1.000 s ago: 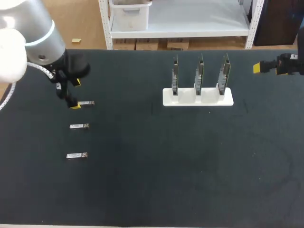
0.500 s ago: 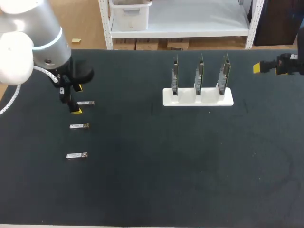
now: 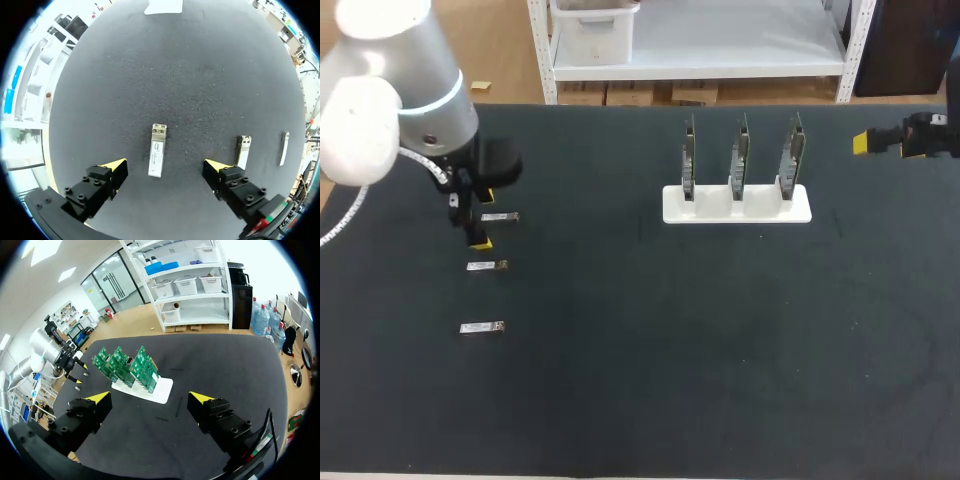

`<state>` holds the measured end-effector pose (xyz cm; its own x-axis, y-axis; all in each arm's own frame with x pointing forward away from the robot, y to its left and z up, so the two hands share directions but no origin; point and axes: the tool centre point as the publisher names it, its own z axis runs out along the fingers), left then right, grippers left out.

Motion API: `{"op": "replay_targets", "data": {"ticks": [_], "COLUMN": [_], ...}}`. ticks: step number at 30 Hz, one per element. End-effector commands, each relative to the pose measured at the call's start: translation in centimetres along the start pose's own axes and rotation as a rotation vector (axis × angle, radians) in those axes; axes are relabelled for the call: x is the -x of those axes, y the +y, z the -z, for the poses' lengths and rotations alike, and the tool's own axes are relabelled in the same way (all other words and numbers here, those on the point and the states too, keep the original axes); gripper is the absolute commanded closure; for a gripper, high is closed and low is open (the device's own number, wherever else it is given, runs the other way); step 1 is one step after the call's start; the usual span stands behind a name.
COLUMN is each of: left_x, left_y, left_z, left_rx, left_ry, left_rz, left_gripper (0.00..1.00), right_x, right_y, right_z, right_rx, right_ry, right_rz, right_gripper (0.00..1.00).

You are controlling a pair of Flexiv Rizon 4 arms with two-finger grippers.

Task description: Pick up the optical module with the left hand, and insert it into the network port with the right hand.

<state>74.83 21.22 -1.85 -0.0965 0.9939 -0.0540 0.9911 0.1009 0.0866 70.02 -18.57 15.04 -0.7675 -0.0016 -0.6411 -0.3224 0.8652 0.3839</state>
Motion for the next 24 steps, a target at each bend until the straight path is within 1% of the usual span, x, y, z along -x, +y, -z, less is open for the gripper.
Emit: {"op": "replay_targets", "data": {"ticks": [1,4,5,6,7,8,24], "left_x": [0.10,0.11,0.12,0.13,0.13,0.14,0.10], "left_y": [0.20,0.21,0.21,0.20,0.20,0.20,0.28], "left_z": [-0.44,-0.46,-0.46,-0.47,-0.48,-0.49,-0.64], "left_rx": [-0.009,-0.014,-0.015,-0.015,-0.014,-0.016,-0.012], "left_ry": [0.011,0.006,0.006,0.005,0.005,0.004,0.002], "left_rz": [0.004,0.002,-0.001,-0.002,-0.002,-0.001,0.011], "left_gripper": [0.00,0.00,0.05,0.51,0.73,1.00,1.00], "right_x": [-0.03,-0.03,-0.03,-0.03,-0.03,-0.03,-0.03], "right_y": [0.08,0.08,0.08,0.08,0.08,0.08,0.08], "right_z": [0.00,0.00,0.00,0.00,0.00,0.00,0.00], "right_rx": [-0.003,-0.003,-0.003,-0.003,-0.003,-0.003,-0.003], "right_ry": [-0.001,-0.001,-0.001,-0.001,-0.001,-0.001,-0.001], "right_rz": [-0.001,-0.001,-0.001,-0.001,-0.001,-0.001,-0.001], "right_gripper": [0.00,0.00,0.00,0.00,0.00,0.00,0.00]}}
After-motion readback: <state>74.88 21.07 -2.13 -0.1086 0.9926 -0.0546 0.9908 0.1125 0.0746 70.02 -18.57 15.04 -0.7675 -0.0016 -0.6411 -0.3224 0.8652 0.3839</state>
